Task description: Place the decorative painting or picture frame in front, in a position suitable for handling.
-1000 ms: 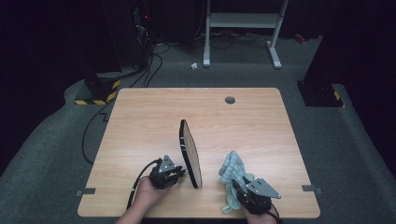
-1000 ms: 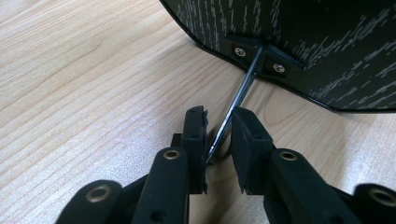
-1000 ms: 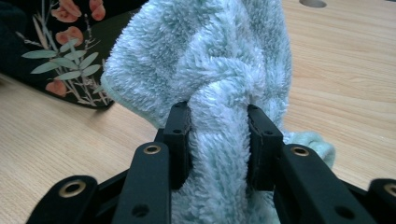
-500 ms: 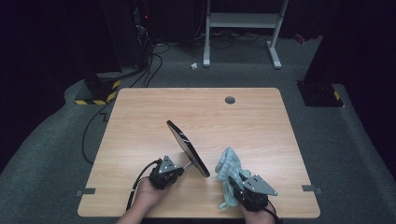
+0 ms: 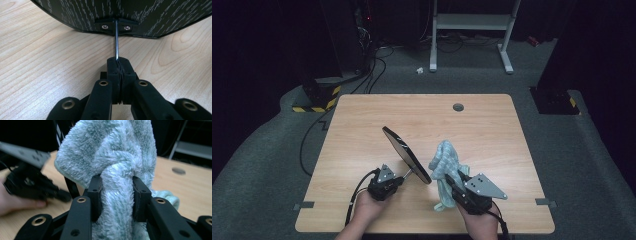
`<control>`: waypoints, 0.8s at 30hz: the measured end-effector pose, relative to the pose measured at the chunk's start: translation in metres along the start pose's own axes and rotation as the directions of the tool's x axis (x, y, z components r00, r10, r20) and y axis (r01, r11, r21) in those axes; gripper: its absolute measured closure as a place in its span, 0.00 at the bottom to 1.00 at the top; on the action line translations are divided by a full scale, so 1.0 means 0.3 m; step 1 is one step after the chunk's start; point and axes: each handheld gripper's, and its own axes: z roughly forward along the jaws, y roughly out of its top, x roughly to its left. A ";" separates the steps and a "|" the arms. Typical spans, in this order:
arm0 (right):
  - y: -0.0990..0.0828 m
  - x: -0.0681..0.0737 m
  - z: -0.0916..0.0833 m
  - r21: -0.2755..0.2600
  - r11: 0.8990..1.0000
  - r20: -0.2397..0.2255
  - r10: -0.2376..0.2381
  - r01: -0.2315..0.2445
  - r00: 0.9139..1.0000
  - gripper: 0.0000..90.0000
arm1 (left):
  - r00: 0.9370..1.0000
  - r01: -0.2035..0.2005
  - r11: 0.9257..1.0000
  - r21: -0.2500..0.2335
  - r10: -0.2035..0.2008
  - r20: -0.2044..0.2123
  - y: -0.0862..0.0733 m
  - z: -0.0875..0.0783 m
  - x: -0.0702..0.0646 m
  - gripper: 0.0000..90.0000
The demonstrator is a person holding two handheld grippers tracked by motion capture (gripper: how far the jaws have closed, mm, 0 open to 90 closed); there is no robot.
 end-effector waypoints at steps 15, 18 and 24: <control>0.304 0.112 0.037 -0.150 0.986 -0.057 -0.080 0.070 0.995 0.73 | 1.000 0.010 1.000 -0.001 -0.010 0.002 0.000 0.000 0.003 0.98; 0.363 0.146 0.071 -0.160 0.983 -0.070 -0.098 0.086 0.993 0.73 | 1.000 0.010 1.000 -0.002 -0.010 0.002 0.000 0.000 0.003 0.98; 0.435 0.208 0.148 -0.141 0.983 -0.092 -0.129 0.115 0.987 0.74 | 1.000 0.012 1.000 0.001 -0.012 0.007 0.000 0.000 0.001 0.98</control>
